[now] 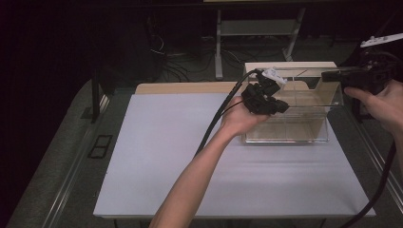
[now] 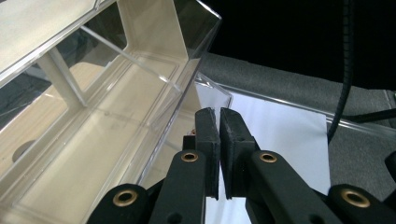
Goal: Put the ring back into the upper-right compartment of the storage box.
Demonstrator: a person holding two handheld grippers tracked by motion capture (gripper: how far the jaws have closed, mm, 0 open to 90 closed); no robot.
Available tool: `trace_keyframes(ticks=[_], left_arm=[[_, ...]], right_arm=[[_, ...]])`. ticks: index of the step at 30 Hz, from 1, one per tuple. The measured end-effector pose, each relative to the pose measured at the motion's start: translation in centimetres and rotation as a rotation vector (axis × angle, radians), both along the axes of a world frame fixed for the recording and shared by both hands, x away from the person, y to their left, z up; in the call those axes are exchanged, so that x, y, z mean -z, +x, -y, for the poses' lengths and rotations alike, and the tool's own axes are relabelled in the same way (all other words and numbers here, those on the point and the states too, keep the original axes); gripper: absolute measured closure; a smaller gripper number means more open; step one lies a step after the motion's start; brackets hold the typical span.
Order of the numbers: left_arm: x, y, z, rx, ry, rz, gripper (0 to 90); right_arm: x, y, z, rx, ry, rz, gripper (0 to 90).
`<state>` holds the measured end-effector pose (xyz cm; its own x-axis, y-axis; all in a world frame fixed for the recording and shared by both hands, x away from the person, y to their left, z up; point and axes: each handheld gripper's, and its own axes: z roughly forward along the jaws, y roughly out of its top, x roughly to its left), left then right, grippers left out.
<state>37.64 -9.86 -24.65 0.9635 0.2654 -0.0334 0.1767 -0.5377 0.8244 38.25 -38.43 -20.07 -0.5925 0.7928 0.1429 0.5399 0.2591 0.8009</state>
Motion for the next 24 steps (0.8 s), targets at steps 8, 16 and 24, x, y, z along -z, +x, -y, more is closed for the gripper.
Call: trace_keyframes(ticks=[8, 16, 24], left_arm=[[0.3, 0.2, 1.6, -0.004, -0.003, 0.011, 86.3], [0.5, 0.3, 3.3, 0.001, 0.004, 0.041, 86.3], [0.7, 0.6, 5.0, -0.006, -0.003, 0.049, 86.3]], right_arm=[[0.0, 0.0, 0.0, 0.000, 0.002, -0.002, 89.6], [-0.1, 0.1, 0.0, -0.003, 0.000, -0.003, 89.6], [-0.1, 0.1, 0.0, -0.006, -0.003, -0.004, 89.6]])
